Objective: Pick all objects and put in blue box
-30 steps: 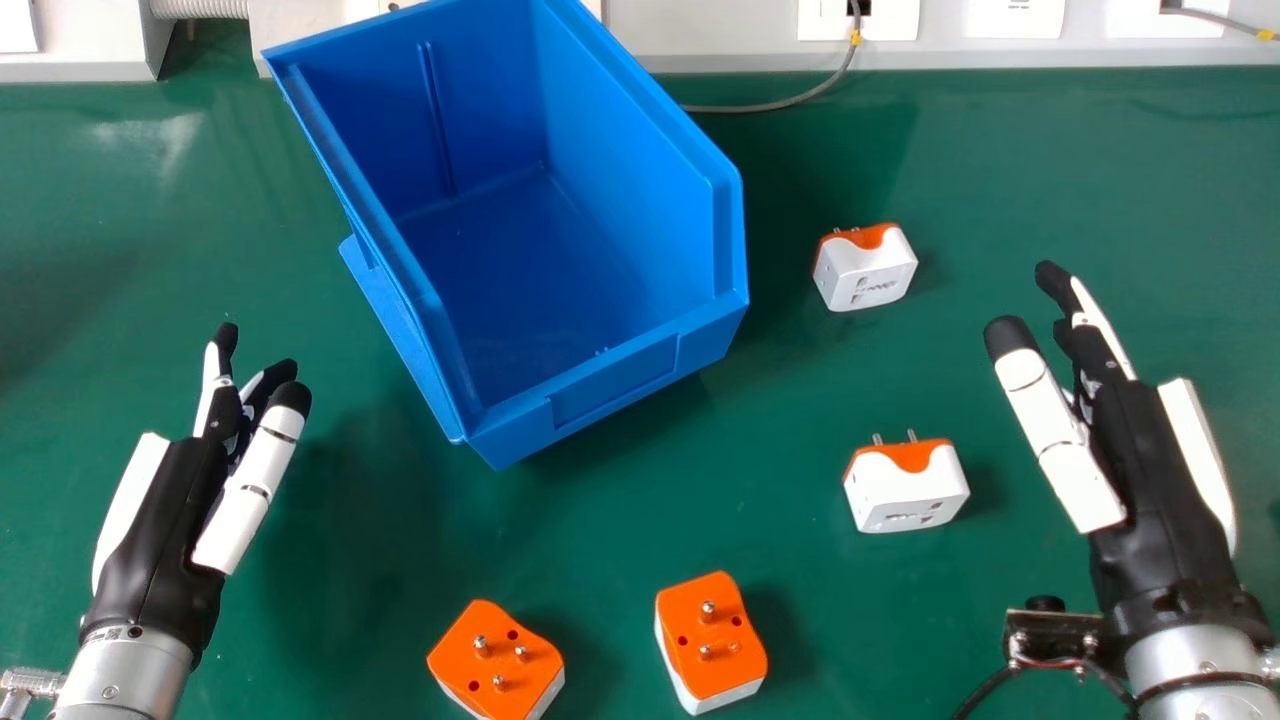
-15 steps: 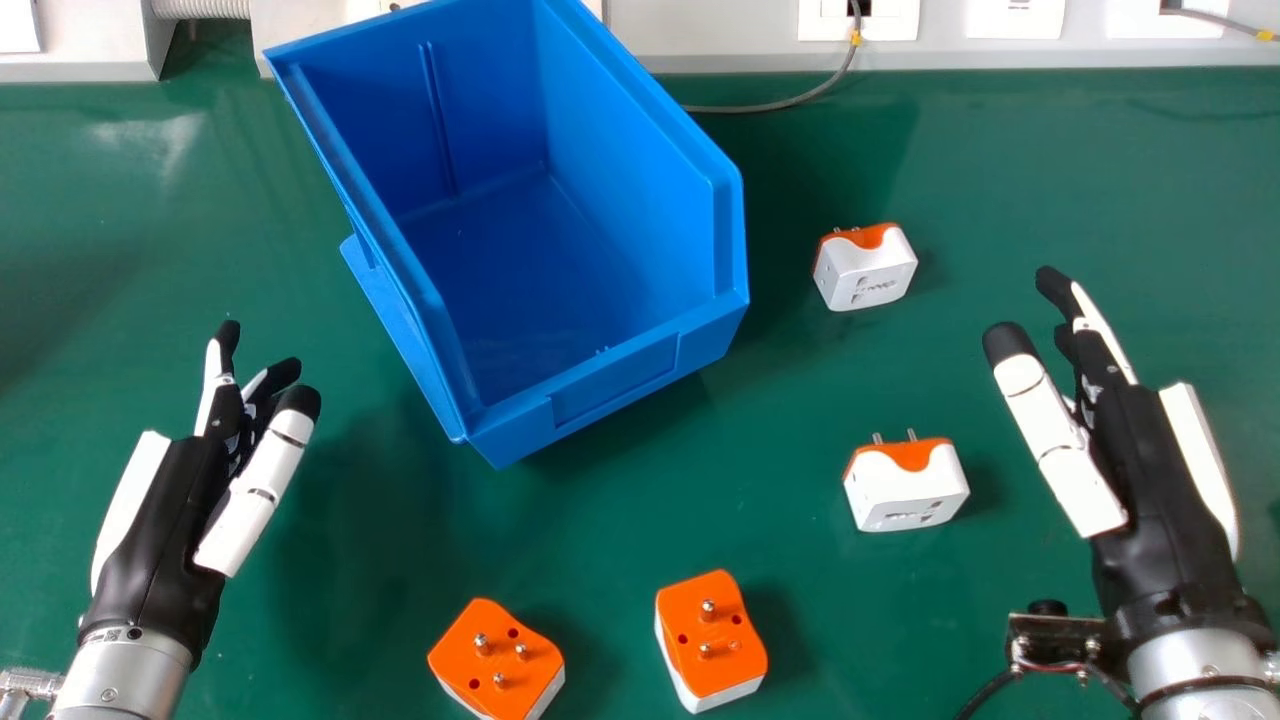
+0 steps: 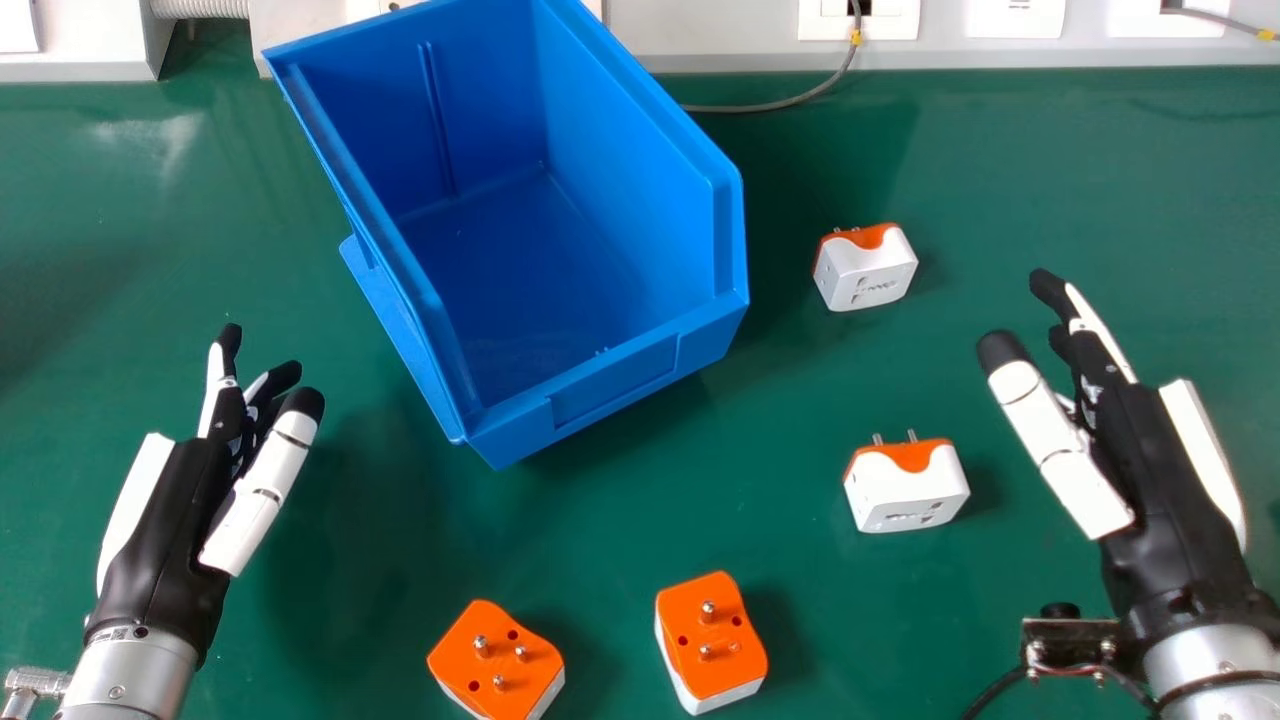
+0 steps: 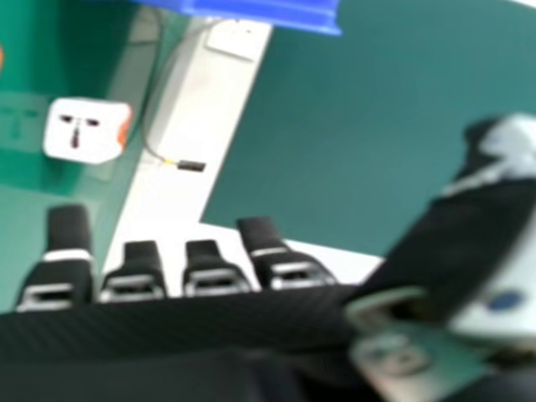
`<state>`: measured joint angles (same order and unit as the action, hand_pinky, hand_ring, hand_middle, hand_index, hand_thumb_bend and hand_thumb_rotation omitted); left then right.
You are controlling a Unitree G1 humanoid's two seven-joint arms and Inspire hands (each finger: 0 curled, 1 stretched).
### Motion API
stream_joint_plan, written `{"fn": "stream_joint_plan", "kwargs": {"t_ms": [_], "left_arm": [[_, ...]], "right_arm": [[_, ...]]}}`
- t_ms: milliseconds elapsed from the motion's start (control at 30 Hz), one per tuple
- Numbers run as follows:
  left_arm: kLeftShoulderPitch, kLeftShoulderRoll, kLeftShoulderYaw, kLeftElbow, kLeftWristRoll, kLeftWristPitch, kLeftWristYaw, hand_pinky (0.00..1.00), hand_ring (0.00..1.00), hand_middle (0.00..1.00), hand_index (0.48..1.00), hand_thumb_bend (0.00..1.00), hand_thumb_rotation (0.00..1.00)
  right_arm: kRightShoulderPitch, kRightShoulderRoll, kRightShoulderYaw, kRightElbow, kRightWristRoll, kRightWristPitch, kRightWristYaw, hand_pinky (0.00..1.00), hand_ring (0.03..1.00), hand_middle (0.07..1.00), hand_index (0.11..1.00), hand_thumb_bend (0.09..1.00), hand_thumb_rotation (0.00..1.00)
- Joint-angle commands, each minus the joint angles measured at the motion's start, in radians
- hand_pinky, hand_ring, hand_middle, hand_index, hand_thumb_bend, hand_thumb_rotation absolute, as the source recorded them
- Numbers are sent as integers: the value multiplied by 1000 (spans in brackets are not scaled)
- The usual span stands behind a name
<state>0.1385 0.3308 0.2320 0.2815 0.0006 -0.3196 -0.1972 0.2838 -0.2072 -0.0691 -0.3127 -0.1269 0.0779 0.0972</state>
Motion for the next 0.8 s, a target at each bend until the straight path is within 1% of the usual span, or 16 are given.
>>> {"fn": "stream_joint_plan", "kwargs": {"t_ms": [0,33,100,133,167,233,333,433,500,567,633,700,767], "left_arm": [[-7,-2,-4,-32,-9,-8,6,916,935,948,987,396,849],[-8,-3,-4,-32,-10,-8,7,916,935,948,987,396,849],[-11,-7,-6,-33,-10,-3,8,917,935,948,987,401,852],[-11,-8,-7,-39,-10,-1,9,917,935,948,987,401,852],[-10,-9,-8,-45,-9,1,10,918,936,949,988,401,855],[-10,-10,-10,-49,-8,3,11,922,939,951,989,401,862],[-4,-10,-11,-67,-8,14,14,924,940,952,990,401,867],[-3,-9,-12,-73,-6,19,17,928,941,953,991,404,873],[-1,-10,-12,-80,-9,25,17,936,945,956,992,422,884],[-3,-10,-11,-77,-12,26,16,940,946,957,992,431,890],[2,-12,-11,-87,-13,32,16,949,953,960,995,448,907],[2,-11,-9,-89,-16,35,15,952,956,962,997,453,914],[4,-12,-9,-96,-17,40,15,954,959,963,998,461,921]], "right_arm": [[-24,-33,-10,-13,-5,8,20,810,986,991,938,403,629],[-27,-44,-10,-12,-5,12,31,810,986,991,938,403,629],[-38,-70,-8,-10,-4,22,61,820,983,990,941,440,581],[-47,-89,-7,-8,-4,31,82,820,983,990,941,440,581],[-57,-110,-5,-5,-5,40,104,824,981,990,943,464,560],[-79,-149,-3,2,-9,55,143,831,979,992,947,510,526],[-128,-245,14,30,-47,69,219,834,978,993,949,530,511],[-166,-315,32,63,-90,64,266,838,978,995,952,553,496],[-188,-356,53,90,-125,47,290,843,981,997,959,600,482],[-203,-381,73,112,-159,29,298,847,985,998,964,616,481],[-214,-395,93,129,-192,17,297,875,993,999,982,631,488],[-230,-411,118,146,-224,12,307,890,996,1000,989,635,496],[-249,-428,140,166,-250,3,319,917,997,1000,993,635,506]]}}
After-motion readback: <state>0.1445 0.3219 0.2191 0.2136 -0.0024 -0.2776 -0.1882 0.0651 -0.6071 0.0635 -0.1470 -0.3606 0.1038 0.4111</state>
